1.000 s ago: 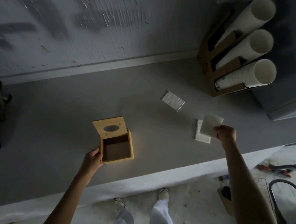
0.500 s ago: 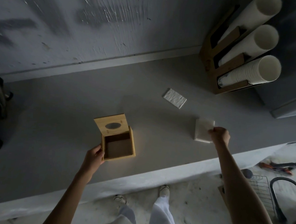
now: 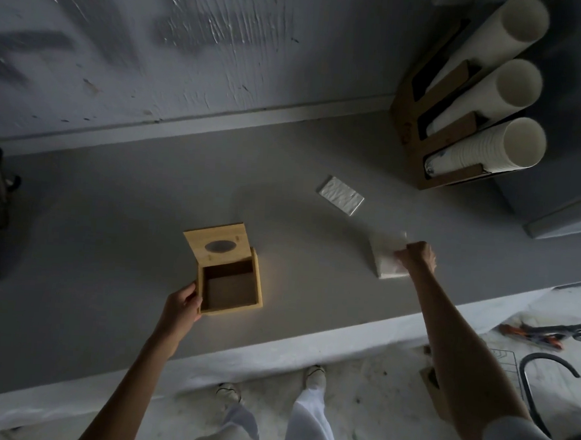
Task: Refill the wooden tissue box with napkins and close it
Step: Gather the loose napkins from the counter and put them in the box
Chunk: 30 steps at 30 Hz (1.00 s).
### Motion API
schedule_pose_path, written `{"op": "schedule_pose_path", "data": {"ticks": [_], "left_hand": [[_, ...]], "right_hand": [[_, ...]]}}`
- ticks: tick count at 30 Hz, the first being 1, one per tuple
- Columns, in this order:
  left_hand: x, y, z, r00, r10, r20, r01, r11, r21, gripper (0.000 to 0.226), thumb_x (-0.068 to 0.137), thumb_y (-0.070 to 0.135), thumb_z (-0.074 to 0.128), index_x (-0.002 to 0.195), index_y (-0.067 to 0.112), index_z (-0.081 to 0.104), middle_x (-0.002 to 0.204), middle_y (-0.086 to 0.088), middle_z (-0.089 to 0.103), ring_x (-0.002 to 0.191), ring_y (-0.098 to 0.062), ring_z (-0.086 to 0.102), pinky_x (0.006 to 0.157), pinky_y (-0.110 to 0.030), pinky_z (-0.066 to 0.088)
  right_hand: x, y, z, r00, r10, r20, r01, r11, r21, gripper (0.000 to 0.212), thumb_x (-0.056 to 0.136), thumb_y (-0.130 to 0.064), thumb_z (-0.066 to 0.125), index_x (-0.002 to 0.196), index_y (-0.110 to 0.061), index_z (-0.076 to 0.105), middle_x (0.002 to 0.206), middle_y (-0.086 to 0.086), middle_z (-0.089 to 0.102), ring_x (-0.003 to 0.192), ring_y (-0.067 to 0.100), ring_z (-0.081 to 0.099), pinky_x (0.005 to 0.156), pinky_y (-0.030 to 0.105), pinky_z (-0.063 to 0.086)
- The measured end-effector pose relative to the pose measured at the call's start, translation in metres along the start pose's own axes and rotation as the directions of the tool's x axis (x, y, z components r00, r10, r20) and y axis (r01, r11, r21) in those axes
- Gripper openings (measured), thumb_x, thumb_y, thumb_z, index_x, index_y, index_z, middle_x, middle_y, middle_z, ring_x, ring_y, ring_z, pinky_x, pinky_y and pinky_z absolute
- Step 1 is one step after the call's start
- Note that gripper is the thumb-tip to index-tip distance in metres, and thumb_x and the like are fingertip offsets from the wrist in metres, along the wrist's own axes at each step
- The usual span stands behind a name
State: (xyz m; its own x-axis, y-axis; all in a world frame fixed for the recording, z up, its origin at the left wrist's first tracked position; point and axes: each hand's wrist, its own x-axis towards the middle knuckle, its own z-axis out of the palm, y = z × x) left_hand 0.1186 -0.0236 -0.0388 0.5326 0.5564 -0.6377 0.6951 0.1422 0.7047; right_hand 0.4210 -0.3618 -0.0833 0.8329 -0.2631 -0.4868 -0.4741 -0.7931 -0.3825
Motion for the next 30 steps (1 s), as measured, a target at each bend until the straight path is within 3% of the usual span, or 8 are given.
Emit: {"op": "schedule_pose_path", "data": {"ticks": [4, 7, 9, 14, 17, 21, 26, 30], "left_hand": [[0.005, -0.003, 0.000, 1.000, -0.009, -0.009, 0.009, 1.000, -0.020, 0.033, 0.098, -0.001, 0.042, 0.128, 0.003, 0.054, 0.087, 0.001, 0.056, 0.088, -0.017, 0.055, 0.094, -0.044, 0.046], [0.008, -0.005, -0.001, 0.999, -0.033, -0.011, 0.032, 0.998, -0.047, 0.025, 0.096, 0.000, 0.045, 0.094, 0.014, 0.066, 0.081, -0.008, 0.056, 0.088, -0.024, 0.055, 0.090, -0.043, 0.048], [0.010, -0.008, -0.003, 0.999, -0.040, -0.006, 0.040, 0.998, -0.045, 0.032, 0.096, 0.001, 0.046, 0.082, 0.025, 0.064, 0.088, -0.015, 0.057, 0.090, -0.027, 0.056, 0.086, -0.041, 0.048], [0.012, -0.010, -0.002, 1.000, -0.015, -0.009, 0.015, 1.000, -0.015, 0.036, 0.096, 0.003, 0.046, 0.084, 0.033, 0.059, 0.096, -0.024, 0.061, 0.089, -0.028, 0.059, 0.080, -0.040, 0.048], [0.017, -0.015, 0.000, 0.999, -0.013, -0.032, 0.012, 0.999, -0.036, 0.037, 0.096, 0.001, 0.046, 0.081, 0.032, 0.058, 0.087, -0.021, 0.059, 0.085, -0.027, 0.056, 0.077, -0.036, 0.045], [0.024, -0.026, 0.001, 0.996, -0.035, -0.077, 0.029, 0.997, -0.074, 0.025, 0.094, -0.004, 0.047, 0.109, 0.005, 0.065, 0.080, -0.014, 0.055, 0.084, -0.023, 0.050, 0.081, -0.037, 0.041], [0.024, -0.024, 0.000, 0.998, -0.034, -0.058, 0.028, 0.995, -0.094, 0.055, 0.093, -0.005, 0.046, 0.068, 0.038, 0.070, 0.076, -0.013, 0.054, 0.079, -0.021, 0.051, 0.080, -0.037, 0.041], [0.023, -0.022, -0.001, 0.997, -0.048, -0.055, 0.045, 0.997, -0.064, 0.041, 0.093, -0.005, 0.047, 0.087, 0.030, 0.066, 0.077, -0.010, 0.055, 0.080, -0.022, 0.052, 0.079, -0.036, 0.042]], "right_hand": [[0.021, -0.049, -0.030, 0.952, -0.289, 0.098, 0.289, 0.957, 0.018, 0.028, 0.073, -0.025, 0.073, 0.095, -0.008, 0.069, 0.084, 0.012, 0.066, 0.078, 0.026, 0.061, 0.065, 0.029, 0.044], [0.074, -0.088, -0.023, 0.869, -0.475, 0.141, 0.477, 0.879, 0.018, 0.045, 0.059, -0.038, 0.073, 0.094, -0.010, 0.068, 0.088, 0.012, 0.070, 0.082, 0.028, 0.067, 0.071, 0.045, 0.054], [0.087, -0.121, -0.009, 0.820, -0.541, 0.187, 0.558, 0.829, -0.048, 0.037, 0.067, -0.029, 0.075, 0.097, -0.009, 0.069, 0.088, 0.012, 0.070, 0.082, 0.024, 0.064, 0.073, 0.041, 0.052], [0.060, -0.180, 0.020, 0.762, -0.564, 0.317, 0.627, 0.766, -0.144, 0.023, 0.074, -0.012, 0.074, 0.095, -0.005, 0.069, 0.085, 0.015, 0.066, 0.086, 0.028, 0.065, 0.069, 0.032, 0.043], [0.063, -0.184, 0.041, 0.747, -0.573, 0.338, 0.652, 0.731, -0.200, 0.022, 0.073, -0.008, 0.074, 0.094, -0.002, 0.070, 0.094, 0.023, 0.070, 0.094, 0.035, 0.066, 0.070, 0.032, 0.044], [0.058, -0.174, 0.053, 0.744, -0.584, 0.326, 0.664, 0.702, -0.258, 0.019, 0.077, -0.011, 0.069, 0.091, 0.001, 0.068, 0.097, 0.027, 0.069, 0.095, 0.037, 0.064, 0.077, 0.038, 0.050], [0.060, -0.164, 0.059, 0.773, -0.579, 0.260, 0.631, 0.743, -0.222, 0.026, 0.075, -0.011, 0.073, 0.095, 0.004, 0.067, 0.100, 0.028, 0.067, 0.097, 0.038, 0.062, 0.077, 0.037, 0.046], [0.060, -0.151, 0.067, 0.821, -0.508, 0.259, 0.570, 0.749, -0.338, 0.047, 0.070, -0.030, 0.076, 0.105, -0.002, 0.061, 0.113, 0.029, 0.060, 0.109, 0.040, 0.055, 0.088, 0.038, 0.043]]}}
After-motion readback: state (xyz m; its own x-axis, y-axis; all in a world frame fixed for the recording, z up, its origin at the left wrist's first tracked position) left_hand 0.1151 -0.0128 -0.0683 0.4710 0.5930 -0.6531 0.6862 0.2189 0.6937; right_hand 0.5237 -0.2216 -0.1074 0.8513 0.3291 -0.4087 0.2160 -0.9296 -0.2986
